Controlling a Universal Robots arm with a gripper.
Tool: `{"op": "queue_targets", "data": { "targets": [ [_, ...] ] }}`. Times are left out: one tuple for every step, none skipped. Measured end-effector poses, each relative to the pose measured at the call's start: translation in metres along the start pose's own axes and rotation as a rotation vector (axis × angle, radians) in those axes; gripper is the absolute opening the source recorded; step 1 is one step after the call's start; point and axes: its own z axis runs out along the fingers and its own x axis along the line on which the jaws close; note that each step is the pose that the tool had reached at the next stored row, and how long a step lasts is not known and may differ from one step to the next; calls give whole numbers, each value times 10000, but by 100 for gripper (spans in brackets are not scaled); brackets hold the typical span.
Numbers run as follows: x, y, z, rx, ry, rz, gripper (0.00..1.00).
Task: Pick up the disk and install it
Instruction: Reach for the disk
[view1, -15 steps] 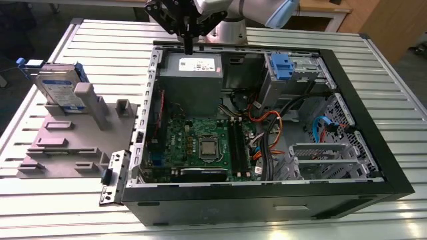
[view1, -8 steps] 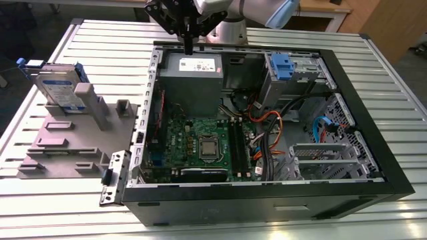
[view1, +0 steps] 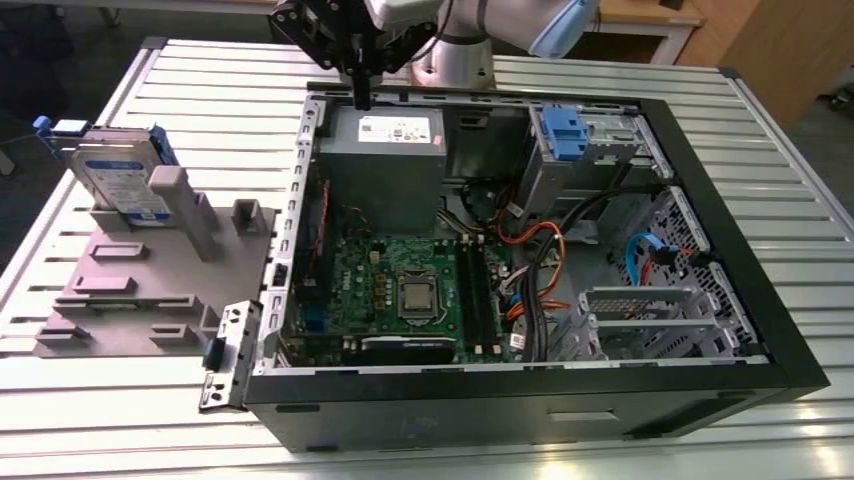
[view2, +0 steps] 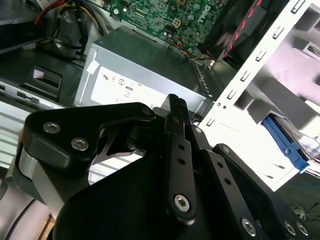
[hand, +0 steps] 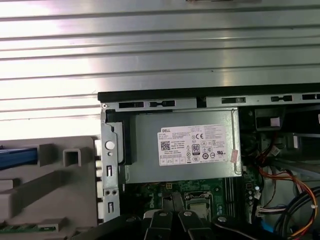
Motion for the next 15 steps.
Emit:
{"op": "queue_targets", "data": {
  "targets": [
    [23, -2, 2, 0, 0, 1, 11],
    [45, -3, 3, 0, 0, 1, 11],
    [68, -5, 5, 0, 0, 0, 11],
    [92, -7, 6, 0, -1, -1, 11],
    [116, -8, 7, 0, 0, -1, 11],
    [140, -10, 8, 0, 0, -1, 11],
    [166, -12, 10, 0, 0, 0, 11],
    [192, -13, 11, 0, 0, 1, 11],
    [217, -15, 12, 0, 0, 0, 11],
    [243, -17, 13, 1, 0, 0, 11],
    [267, -18, 14, 1, 1, -1, 11],
    [292, -20, 15, 1, 1, -1, 11],
    [316, -22, 16, 1, 0, 0, 11],
    [340, -23, 18, 0, 0, 1, 11],
    [364, -25, 19, 0, 0, 0, 11]
  ]
}}
